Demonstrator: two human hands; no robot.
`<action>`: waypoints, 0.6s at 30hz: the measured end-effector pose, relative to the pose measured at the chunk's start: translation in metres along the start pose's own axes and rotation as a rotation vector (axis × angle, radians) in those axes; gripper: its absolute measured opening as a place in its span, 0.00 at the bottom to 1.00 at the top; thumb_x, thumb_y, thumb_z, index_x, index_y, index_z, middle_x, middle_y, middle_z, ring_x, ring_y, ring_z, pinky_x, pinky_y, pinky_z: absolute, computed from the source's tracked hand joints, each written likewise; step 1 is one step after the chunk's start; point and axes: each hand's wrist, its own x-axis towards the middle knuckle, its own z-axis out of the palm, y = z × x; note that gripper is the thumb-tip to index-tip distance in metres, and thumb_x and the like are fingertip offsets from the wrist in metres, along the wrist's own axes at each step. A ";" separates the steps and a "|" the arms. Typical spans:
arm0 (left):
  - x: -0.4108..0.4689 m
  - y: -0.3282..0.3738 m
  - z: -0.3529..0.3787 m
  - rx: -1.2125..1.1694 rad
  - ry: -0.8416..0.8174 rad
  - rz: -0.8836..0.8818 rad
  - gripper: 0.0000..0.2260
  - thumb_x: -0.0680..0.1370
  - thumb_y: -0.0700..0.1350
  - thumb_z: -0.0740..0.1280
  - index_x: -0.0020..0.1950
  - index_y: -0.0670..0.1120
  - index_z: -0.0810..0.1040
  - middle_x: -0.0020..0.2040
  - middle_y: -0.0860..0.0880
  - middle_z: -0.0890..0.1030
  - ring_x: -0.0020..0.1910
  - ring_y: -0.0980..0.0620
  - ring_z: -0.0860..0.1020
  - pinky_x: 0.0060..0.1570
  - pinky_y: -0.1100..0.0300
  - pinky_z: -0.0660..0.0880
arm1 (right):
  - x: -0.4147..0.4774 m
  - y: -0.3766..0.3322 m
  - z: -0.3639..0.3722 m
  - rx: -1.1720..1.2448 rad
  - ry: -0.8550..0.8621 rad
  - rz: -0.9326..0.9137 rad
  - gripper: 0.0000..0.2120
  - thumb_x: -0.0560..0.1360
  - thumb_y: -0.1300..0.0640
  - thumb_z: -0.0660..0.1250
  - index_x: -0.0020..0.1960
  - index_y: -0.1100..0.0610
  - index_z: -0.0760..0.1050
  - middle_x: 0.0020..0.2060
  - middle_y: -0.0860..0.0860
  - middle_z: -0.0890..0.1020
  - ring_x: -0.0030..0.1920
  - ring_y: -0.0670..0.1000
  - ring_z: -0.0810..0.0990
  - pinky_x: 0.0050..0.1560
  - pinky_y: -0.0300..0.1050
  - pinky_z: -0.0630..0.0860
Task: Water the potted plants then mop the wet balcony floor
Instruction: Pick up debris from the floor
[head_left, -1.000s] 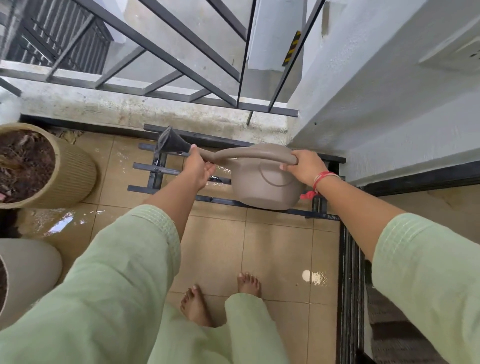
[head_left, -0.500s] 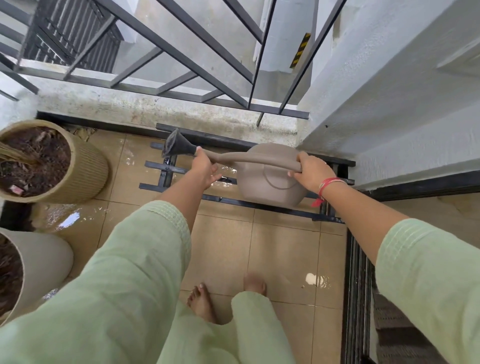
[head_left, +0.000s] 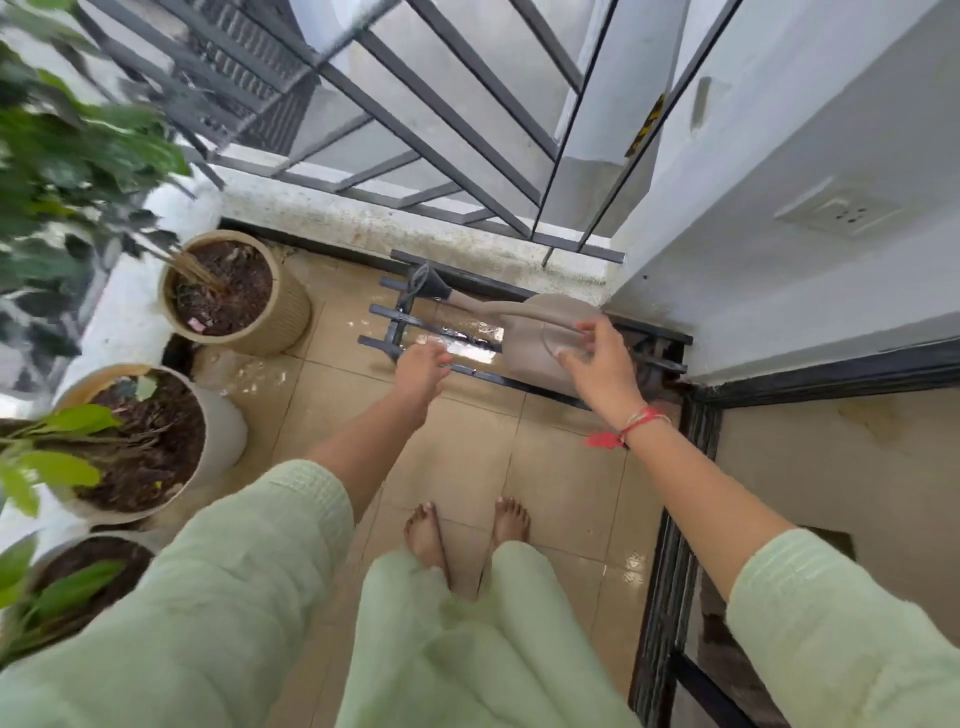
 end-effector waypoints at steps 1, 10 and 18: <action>-0.024 0.001 -0.002 0.047 0.013 0.062 0.12 0.82 0.44 0.54 0.57 0.41 0.75 0.56 0.43 0.76 0.45 0.52 0.75 0.41 0.64 0.70 | -0.018 -0.013 -0.008 0.128 -0.034 0.047 0.11 0.74 0.57 0.68 0.56 0.56 0.72 0.54 0.53 0.75 0.54 0.50 0.74 0.56 0.46 0.72; -0.213 -0.017 -0.039 0.091 0.091 0.394 0.09 0.82 0.46 0.58 0.46 0.51 0.76 0.50 0.50 0.80 0.50 0.54 0.77 0.50 0.60 0.71 | -0.166 -0.086 -0.050 0.317 -0.377 -0.060 0.04 0.77 0.55 0.64 0.44 0.50 0.73 0.46 0.50 0.77 0.48 0.48 0.75 0.43 0.41 0.72; -0.307 -0.072 -0.116 -0.228 0.496 0.398 0.06 0.81 0.40 0.58 0.50 0.44 0.75 0.46 0.48 0.78 0.41 0.57 0.75 0.33 0.76 0.69 | -0.240 -0.141 0.016 0.069 -0.825 -0.265 0.03 0.75 0.53 0.66 0.43 0.51 0.74 0.39 0.47 0.77 0.41 0.46 0.75 0.42 0.41 0.71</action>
